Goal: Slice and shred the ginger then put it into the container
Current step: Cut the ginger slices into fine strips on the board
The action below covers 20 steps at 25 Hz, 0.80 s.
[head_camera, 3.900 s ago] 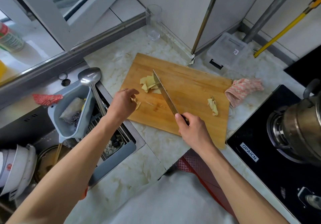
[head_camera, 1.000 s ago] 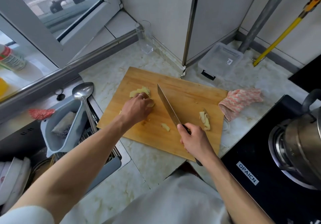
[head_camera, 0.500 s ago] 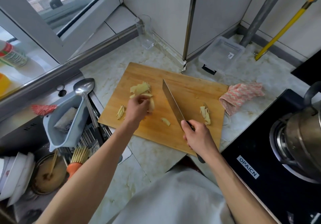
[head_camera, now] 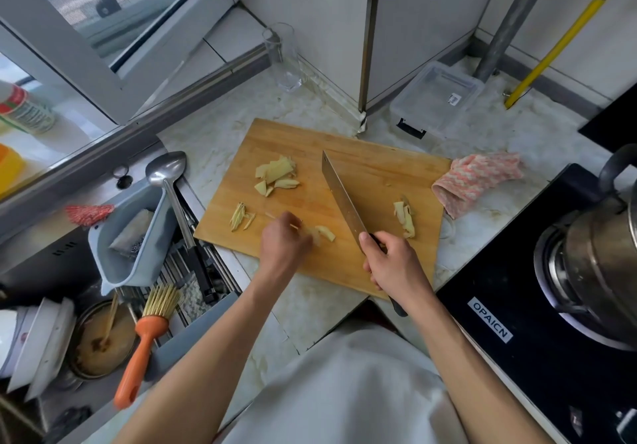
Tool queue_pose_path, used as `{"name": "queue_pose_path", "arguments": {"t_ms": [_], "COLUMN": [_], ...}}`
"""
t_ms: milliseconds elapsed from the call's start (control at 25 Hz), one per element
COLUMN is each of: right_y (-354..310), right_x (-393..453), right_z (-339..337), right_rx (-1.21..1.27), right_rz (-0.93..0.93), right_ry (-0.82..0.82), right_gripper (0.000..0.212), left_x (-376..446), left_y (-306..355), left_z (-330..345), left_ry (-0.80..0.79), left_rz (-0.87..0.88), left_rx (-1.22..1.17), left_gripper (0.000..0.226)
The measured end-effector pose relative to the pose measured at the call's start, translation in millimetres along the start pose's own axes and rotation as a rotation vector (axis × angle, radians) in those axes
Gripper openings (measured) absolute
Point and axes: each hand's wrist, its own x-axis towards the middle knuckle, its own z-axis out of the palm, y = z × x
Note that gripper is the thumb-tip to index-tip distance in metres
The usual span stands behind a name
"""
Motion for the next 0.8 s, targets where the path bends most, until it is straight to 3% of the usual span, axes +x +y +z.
{"name": "queue_pose_path", "arguments": {"t_ms": [120, 240, 320, 440, 520, 680, 800], "right_y": [1.3, 1.9, 1.6, 1.3, 1.7, 4.2, 5.1], "right_x": [-0.8, -1.4, -1.5, -1.5, -1.7, -1.8, -0.5], "right_z": [-2.3, -2.7, -2.0, -0.6, -0.2, 0.4, 0.9], "right_rx": [-0.003, -0.011, -0.008, 0.000, 0.005, 0.018, 0.010], "right_rz": [0.007, 0.007, 0.012, 0.016, 0.017, 0.018, 0.000], "right_ry": [0.007, 0.013, 0.014, 0.028, 0.030, 0.030, 0.032], "right_gripper": [0.046, 0.044, 0.043, 0.043, 0.043, 0.046, 0.046], "left_x": [-0.5, 11.6, 20.6, 32.3, 33.0, 26.4, 11.4], "left_y": [-1.4, 11.7, 22.3, 32.8, 36.7, 16.8, -20.5], "left_z": [-1.3, -1.9, -5.2, -6.5, -3.1, -6.7, -11.2], "left_ry": [0.043, -0.148, -0.283, -0.349, -0.292, 0.024, 0.246], "left_rz": [0.340, 0.766, 0.948, 1.134, 1.111, 0.742, 0.730], "left_rx": [0.409, 0.675, 0.830, 1.047, 1.049, 0.408, 0.266], "left_gripper": [0.050, 0.034, 0.028, 0.026, 0.027, 0.022, 0.019]}}
